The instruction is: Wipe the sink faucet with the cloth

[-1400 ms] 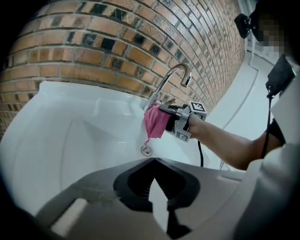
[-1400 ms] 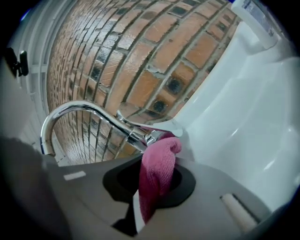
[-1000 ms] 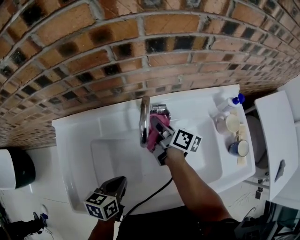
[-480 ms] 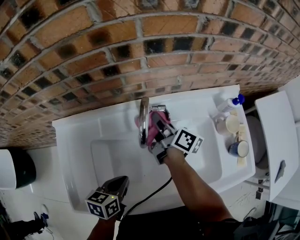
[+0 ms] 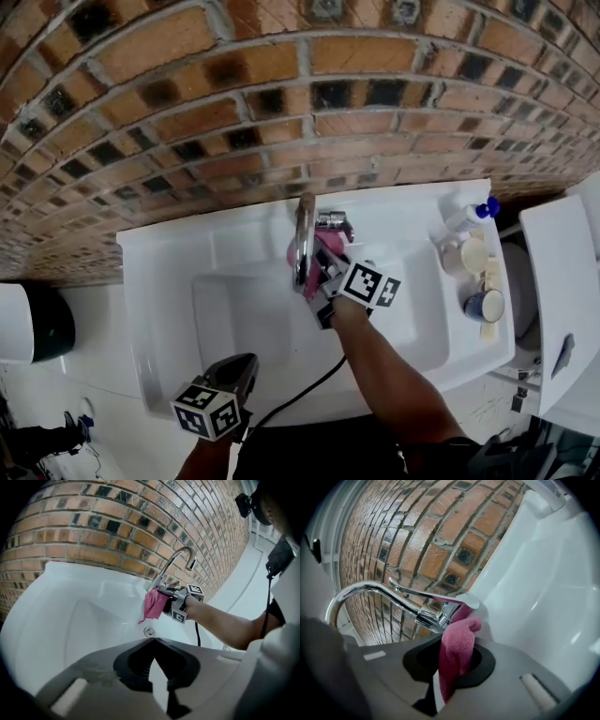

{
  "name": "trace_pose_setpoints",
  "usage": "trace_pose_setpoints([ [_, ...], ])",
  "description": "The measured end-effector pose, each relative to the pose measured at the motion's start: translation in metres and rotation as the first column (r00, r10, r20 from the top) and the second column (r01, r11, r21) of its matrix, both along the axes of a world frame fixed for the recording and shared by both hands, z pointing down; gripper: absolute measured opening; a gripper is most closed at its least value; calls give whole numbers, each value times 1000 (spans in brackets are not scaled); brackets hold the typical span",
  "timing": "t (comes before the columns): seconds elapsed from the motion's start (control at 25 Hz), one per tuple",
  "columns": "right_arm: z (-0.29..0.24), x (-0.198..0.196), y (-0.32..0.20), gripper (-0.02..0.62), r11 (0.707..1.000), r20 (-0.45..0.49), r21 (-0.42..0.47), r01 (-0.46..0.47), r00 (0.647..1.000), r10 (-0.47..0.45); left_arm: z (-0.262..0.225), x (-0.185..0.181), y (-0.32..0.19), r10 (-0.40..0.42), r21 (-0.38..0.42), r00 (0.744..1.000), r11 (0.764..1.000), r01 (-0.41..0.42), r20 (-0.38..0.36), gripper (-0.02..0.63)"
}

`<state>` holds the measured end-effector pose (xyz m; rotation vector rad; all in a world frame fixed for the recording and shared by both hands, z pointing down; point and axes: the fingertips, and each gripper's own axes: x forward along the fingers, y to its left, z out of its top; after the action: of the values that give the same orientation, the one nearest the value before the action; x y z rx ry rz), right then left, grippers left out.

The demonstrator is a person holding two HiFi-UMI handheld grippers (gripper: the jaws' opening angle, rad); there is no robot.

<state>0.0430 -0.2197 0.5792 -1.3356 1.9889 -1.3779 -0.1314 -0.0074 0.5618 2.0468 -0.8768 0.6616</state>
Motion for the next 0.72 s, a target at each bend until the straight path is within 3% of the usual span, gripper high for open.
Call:
trace_pose_setpoints([
  [0.32,-46,-10,-2,48,998,142,64,-27,990,17,-9,-15,12,-40,18,999,999,40,5,5],
  [0.52,-91,-8,-2,48,986,394,147,-85,919,21,-18,-12,11,-50,48,999,998,50,-10,5],
  [0.72,-125,0,-8,48,974,400,208,-94,916,3,-25,-6,19,-50,65,999,997,50,-7,5],
])
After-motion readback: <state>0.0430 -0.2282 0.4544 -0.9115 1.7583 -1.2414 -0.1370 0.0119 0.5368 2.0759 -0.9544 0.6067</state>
